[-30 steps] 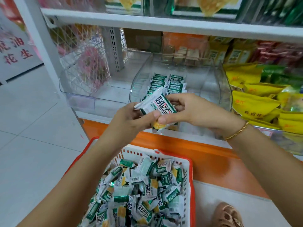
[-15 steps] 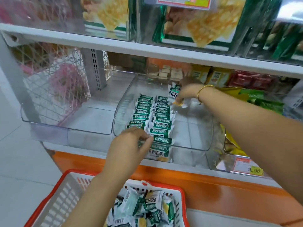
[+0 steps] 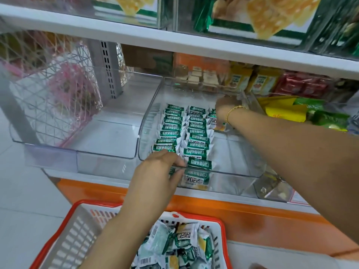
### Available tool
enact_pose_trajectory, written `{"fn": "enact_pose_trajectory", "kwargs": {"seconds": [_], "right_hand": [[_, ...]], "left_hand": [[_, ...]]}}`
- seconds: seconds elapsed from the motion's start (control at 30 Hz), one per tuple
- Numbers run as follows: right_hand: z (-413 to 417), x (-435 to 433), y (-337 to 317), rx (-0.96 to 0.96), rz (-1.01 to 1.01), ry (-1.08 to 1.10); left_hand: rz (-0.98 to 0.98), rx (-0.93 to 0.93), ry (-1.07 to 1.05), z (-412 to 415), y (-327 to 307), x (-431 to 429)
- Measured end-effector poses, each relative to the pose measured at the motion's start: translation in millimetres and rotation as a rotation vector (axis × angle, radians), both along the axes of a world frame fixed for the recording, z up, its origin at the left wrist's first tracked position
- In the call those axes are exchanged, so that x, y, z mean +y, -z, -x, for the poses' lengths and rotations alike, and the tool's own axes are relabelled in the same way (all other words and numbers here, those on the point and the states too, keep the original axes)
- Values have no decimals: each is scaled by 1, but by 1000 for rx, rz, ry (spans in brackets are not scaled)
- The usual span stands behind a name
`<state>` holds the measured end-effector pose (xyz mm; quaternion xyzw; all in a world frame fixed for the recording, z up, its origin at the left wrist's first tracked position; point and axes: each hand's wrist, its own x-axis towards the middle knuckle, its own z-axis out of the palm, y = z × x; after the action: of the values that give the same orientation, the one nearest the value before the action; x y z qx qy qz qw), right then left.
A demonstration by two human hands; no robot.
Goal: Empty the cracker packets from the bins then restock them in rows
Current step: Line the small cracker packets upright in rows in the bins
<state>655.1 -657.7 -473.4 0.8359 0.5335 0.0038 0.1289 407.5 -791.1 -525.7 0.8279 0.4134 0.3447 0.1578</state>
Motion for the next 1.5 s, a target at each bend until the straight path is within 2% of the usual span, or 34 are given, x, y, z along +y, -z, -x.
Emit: {"fn": "enact_pose_trajectory", "kwargs": {"seconds": [0.33, 0.53, 0.6, 0.73, 0.8, 0.9, 1.03, 1.1, 1.2, 1.4, 1.5], "right_hand": [[5, -19, -2, 93, -73, -228], [48, -87, -34, 108, -278, -418], [65, -129, -36, 149, -334, -506], [90, -210, -8, 297, -415, -595], [96, -237, 19, 322, -317, -600], [100, -264, 78, 324, -1, -567], [96, -282, 170, 418, 325, -524], [94, -290, 197, 412, 401, -520], [96, -294, 222, 347, 382, -545], [107, -293, 233, 323, 240, -500], [105, -293, 234, 271, 232, -534]], "left_hand": [[-14, -52, 41, 14, 0, -2], [31, -200, 0, 22, 1, -38], [125, -166, -16, 27, 12, -49], [402, 92, -40, 39, 55, -72], [546, 253, -25, 49, 88, -85], [708, 496, 39, 65, 130, -106], [845, 632, 7, 73, 167, -132], [912, 568, 13, 68, 175, -142], [975, 449, -35, 56, 192, -145], [1137, -33, -397, 21, 218, -151], [1185, -152, -519, 8, 221, -149]]}}
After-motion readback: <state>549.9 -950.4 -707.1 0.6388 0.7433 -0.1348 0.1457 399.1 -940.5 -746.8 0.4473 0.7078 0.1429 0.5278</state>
